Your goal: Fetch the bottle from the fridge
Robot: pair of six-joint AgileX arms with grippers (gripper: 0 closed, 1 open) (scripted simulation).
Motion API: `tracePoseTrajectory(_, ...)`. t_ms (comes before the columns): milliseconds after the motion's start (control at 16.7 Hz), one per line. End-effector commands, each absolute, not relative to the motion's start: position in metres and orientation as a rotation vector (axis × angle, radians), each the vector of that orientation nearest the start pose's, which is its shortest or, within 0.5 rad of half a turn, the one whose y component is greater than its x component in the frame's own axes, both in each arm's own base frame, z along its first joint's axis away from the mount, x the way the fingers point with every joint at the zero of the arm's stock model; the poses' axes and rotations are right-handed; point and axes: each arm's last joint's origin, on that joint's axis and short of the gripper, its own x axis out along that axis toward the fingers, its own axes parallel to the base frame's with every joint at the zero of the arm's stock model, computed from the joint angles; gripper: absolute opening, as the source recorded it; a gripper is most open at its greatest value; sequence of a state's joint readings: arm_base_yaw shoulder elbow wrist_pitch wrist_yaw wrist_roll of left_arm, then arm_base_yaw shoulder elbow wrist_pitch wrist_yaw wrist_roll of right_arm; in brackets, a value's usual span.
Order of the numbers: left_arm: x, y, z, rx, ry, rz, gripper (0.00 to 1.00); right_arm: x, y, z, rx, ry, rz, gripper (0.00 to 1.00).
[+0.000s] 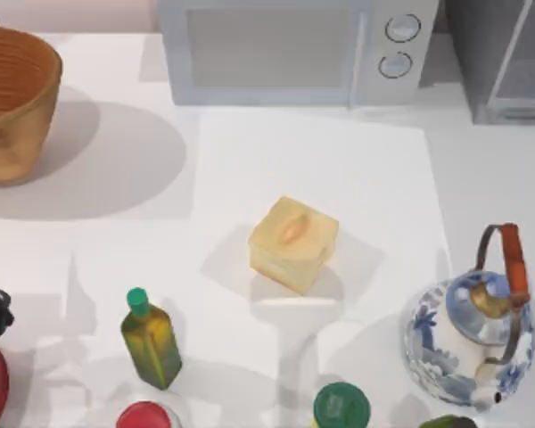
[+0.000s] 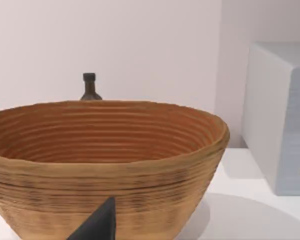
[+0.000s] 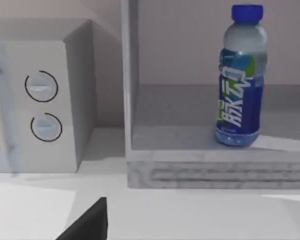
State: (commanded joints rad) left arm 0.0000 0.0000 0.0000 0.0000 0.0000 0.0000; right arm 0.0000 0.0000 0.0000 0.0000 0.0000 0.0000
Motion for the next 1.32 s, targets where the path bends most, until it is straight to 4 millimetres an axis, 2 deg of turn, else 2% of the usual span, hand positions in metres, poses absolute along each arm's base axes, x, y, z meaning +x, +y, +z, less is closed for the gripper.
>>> tracePoseTrajectory(420, 0.106, -0.001, 0.16, 0.0, 0.0, 0.0, 1.0, 0.114, -0.006, 0.171, -0.006, -0.027, 0.004, 1.0)
tracePoseTrajectory(720, 0.106, -0.001, 0.16, 0.0, 0.0, 0.0, 1.0, 0.143, -0.021, 0.179, -0.013, -0.034, 0.0, 1.0)
tracePoseTrajectory(1020, 0.106, -0.001, 0.16, 0.0, 0.0, 0.0, 1.0, 0.179, -0.05, 0.159, 0.004, 0.026, 0.0, 1.0)
tracePoseTrajectory(1320, 0.106, -0.001, 0.16, 0.0, 0.0, 0.0, 1.0, 0.198, -0.079, 0.131, 0.017, 0.039, -0.001, 1.0)
